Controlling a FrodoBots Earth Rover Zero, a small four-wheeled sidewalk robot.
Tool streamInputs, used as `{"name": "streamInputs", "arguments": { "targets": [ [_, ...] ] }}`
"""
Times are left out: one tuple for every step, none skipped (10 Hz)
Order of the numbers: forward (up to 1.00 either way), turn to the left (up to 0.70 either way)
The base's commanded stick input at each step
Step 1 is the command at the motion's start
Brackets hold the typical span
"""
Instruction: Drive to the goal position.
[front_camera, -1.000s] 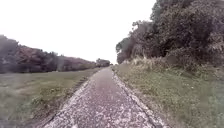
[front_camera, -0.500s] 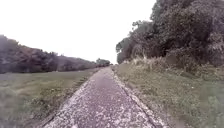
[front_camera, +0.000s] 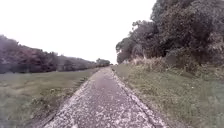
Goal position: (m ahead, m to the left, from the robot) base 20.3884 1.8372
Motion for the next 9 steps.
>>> {"name": "streamInputs", "arguments": {
  "targets": [
    [0.05, 0.0],
    [0.05, 0.0],
    [0.05, 0.0],
    [0.05, 0.0],
    [0.05, 0.0],
    [0.05, 0.0],
    [0.06, 0.0],
    [0.06, 0.0],
    [0.06, 0.0]
  ]
}}
